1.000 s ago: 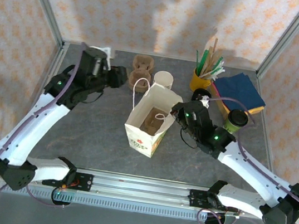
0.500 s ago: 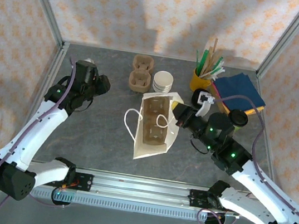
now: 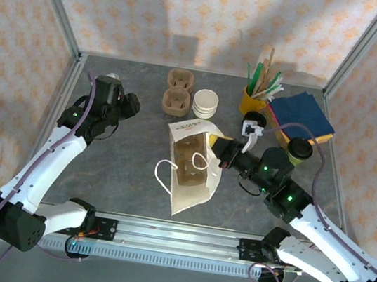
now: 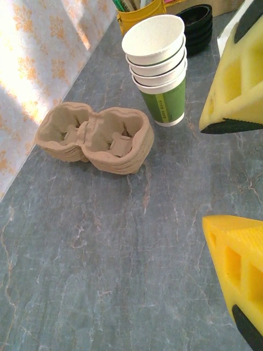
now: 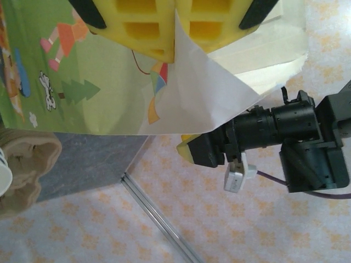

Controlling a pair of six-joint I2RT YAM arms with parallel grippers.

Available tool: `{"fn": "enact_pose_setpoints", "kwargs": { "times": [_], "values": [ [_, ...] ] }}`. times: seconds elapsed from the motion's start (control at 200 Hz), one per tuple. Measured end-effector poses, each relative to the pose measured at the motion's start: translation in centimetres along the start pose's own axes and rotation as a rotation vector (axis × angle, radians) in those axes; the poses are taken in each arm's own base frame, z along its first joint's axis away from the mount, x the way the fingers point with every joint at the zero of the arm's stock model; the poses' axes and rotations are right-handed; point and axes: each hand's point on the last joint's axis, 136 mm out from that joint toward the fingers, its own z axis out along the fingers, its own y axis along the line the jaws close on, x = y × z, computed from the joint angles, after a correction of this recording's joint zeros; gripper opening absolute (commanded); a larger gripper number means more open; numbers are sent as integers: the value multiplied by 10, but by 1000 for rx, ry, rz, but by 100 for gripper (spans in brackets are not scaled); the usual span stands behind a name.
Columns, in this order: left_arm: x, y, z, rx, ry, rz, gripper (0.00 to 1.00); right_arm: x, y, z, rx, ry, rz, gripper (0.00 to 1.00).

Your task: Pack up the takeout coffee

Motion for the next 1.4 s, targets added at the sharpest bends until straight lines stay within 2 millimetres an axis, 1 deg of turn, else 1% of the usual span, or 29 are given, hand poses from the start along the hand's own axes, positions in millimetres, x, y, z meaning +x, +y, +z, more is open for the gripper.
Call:
{"fn": "enact_pose_setpoints", "kwargs": {
  "times": [0.1,0.19,0.31,0.415,0.486,0.586,0.661,0.771,0.906,1.076,1.101,1.126,1.156,1.291,1.401],
  "values": [
    [1,-1,0,7,4,-7,45,-2,-5,16,62,44,58,0],
    [2,-3,1,18,12,-11,45,-11,-2,28,103,65,101,0],
    [3,-3,2,19,11,-16,45,-24,-1,34,166,69,145,0],
    [4,-2,3,19,12,-16,45,-34,-8,37,231,67,170,0],
    [6,0,3,16,16,-15,45,-38,-21,39,275,65,193,0],
    [11,4,3,12,23,-14,45,-38,-49,42,338,82,242,0],
    [12,5,1,13,21,-14,45,-35,-70,46,373,113,286,0],
    [12,6,-4,19,10,-15,45,-27,-93,52,395,168,334,0],
    [11,5,-7,27,2,-16,44,-22,-111,54,415,212,373,0],
    [12,5,-6,28,12,-16,44,-32,-126,48,420,207,383,0],
    [12,5,-5,28,12,-16,44,-33,-128,47,420,206,381,4],
    [13,5,-5,31,15,-16,44,-34,-129,46,420,205,378,11],
    [13,4,-6,36,18,-16,44,-35,-131,46,422,205,372,15],
    [15,-2,-5,70,38,-28,44,-36,-136,45,416,217,340,26],
    [13,-10,-5,102,43,-40,45,-38,-147,44,438,223,327,37]
  ]
}}
